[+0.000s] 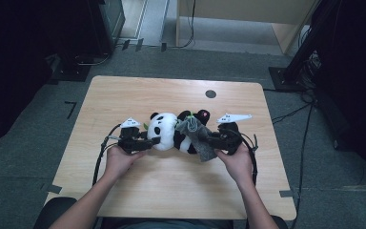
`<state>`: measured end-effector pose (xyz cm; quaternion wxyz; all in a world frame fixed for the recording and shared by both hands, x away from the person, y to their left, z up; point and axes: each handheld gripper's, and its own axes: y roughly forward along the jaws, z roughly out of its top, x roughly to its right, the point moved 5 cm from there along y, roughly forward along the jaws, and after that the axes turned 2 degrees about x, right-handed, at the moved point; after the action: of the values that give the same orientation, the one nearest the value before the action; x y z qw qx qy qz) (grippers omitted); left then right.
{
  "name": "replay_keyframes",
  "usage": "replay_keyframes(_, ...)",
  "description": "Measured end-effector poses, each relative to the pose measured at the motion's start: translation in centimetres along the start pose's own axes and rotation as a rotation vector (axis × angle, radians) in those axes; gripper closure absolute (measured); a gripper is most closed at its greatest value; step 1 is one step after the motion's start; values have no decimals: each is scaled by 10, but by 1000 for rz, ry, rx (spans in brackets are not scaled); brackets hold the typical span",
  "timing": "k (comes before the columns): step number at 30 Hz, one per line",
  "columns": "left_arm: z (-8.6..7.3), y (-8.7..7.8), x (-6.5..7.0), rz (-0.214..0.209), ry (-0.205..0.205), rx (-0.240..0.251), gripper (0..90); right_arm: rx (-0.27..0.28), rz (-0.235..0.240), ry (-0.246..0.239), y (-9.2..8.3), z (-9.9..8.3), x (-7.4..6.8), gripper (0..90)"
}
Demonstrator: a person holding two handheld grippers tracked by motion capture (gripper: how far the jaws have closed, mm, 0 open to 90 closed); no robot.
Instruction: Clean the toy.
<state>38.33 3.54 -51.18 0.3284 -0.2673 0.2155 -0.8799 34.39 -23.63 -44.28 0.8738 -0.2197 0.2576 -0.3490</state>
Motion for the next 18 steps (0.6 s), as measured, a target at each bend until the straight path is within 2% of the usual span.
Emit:
replay_keyframes(4,0,0,0,0,0,-1,419,6,-8,10,-1,0,5,779)
replay_keyframes(8,0,0,0,1,5,-4,419,16,-58,47,-2,-4,19,784)
replay_keyframes(11,-1,0,0,0,3,-3,419,17,-43,84,-2,-7,26,787)
replay_keyframes(12,0,0,0,-2,3,-3,419,18,-41,86,-2,-8,27,787)
replay_keyframes(14,-1,0,-1,-6,2,-2,418,13,-70,80,-2,-9,31,789)
replay_keyframes(18,-1,0,-1,-7,1,-1,418,17,-77,97,-6,-10,38,789)
